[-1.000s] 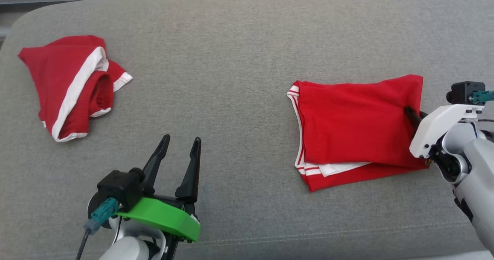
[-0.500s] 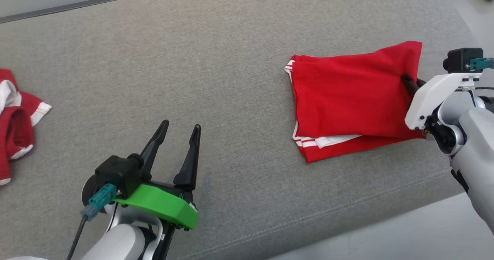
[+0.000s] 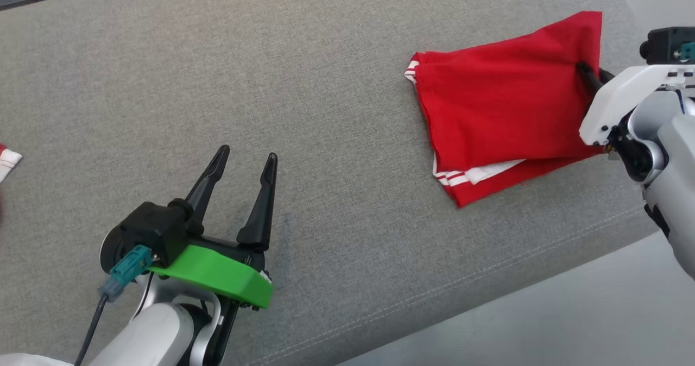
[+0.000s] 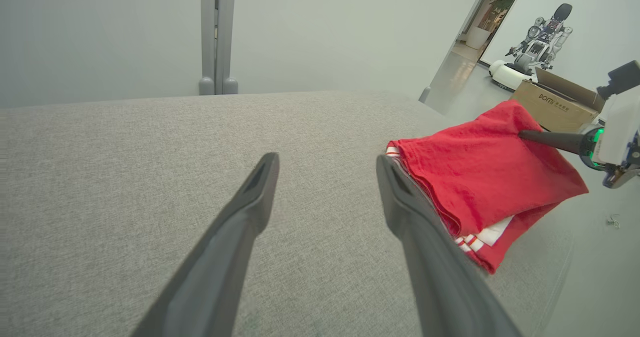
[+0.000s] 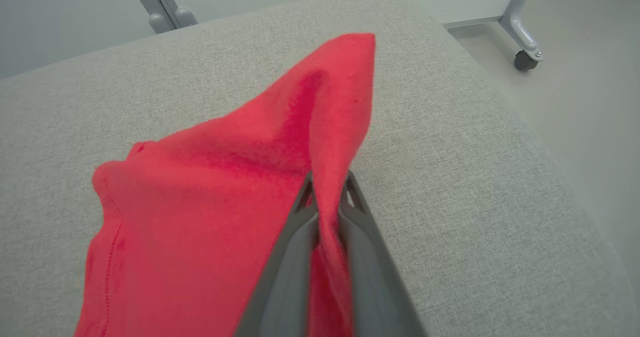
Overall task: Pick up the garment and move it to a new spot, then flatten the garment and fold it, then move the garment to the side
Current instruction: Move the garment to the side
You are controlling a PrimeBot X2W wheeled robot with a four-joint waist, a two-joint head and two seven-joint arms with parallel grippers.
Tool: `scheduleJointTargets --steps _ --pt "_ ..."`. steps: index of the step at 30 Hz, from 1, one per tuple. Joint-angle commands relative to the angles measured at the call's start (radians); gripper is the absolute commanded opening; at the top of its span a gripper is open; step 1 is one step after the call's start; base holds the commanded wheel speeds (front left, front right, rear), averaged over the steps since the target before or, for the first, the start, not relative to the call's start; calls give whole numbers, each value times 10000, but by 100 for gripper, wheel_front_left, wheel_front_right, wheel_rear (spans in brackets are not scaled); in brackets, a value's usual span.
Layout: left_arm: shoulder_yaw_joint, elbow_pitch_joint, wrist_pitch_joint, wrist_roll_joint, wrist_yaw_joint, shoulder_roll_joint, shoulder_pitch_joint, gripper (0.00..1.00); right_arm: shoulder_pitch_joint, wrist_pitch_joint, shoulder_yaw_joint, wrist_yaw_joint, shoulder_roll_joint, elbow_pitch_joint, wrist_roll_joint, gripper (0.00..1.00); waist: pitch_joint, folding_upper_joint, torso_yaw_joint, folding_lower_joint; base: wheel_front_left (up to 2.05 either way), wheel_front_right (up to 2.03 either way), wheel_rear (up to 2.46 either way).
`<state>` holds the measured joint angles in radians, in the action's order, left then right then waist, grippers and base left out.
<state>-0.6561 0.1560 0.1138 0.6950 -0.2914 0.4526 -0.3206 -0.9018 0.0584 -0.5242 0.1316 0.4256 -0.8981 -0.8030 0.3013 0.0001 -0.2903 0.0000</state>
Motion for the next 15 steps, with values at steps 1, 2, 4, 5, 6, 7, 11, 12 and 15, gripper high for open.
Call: scheduleJointTargets --steps 1,2,4,5,6,7,11,12,15 --pt "63 210 -77 -103 -100 168 -201 100 -348 -151 -19 -18 188 -128 -84 0 276 -1 162 0 0 0 0" --pt "79 319 -126 -144 -149 237 -222 100 -479 -217 -27 -18 262 -198 -85 0 363 -1 192 0 0 0 0" --pt "90 427 -175 -153 -184 268 -241 100 -595 -259 -24 -18 334 -259 -104 0 449 -1 224 0 0 0 0" --pt "99 549 -227 -159 -205 288 -259 100 -715 -308 -7 -18 412 -322 -146 0 536 -1 262 0 0 0 0" --pt "102 639 -301 -200 -252 332 -301 100 -833 -348 -2 -17 520 -372 -176 0 630 -1 306 0 0 0 0" --pt "103 732 -348 -244 -284 385 -347 100 -957 -393 6 -18 630 -420 -188 0 734 -1 342 0 0 0 0" --pt "63 1106 -630 -433 -385 548 -569 100 -1349 -575 33 -17 1166 -600 -232 0 1161 -1 478 0 0 0 0" --pt "43 1192 -707 -483 -421 589 -624 100 -1438 -635 19 -18 1279 -658 -196 0 1265 -1 507 0 0 0 0" --pt "-5 1458 -953 -605 -498 689 -784 100 -1711 -832 -22 -17 1625 -805 -92 0 1571 -1 597 0 0 0 0"
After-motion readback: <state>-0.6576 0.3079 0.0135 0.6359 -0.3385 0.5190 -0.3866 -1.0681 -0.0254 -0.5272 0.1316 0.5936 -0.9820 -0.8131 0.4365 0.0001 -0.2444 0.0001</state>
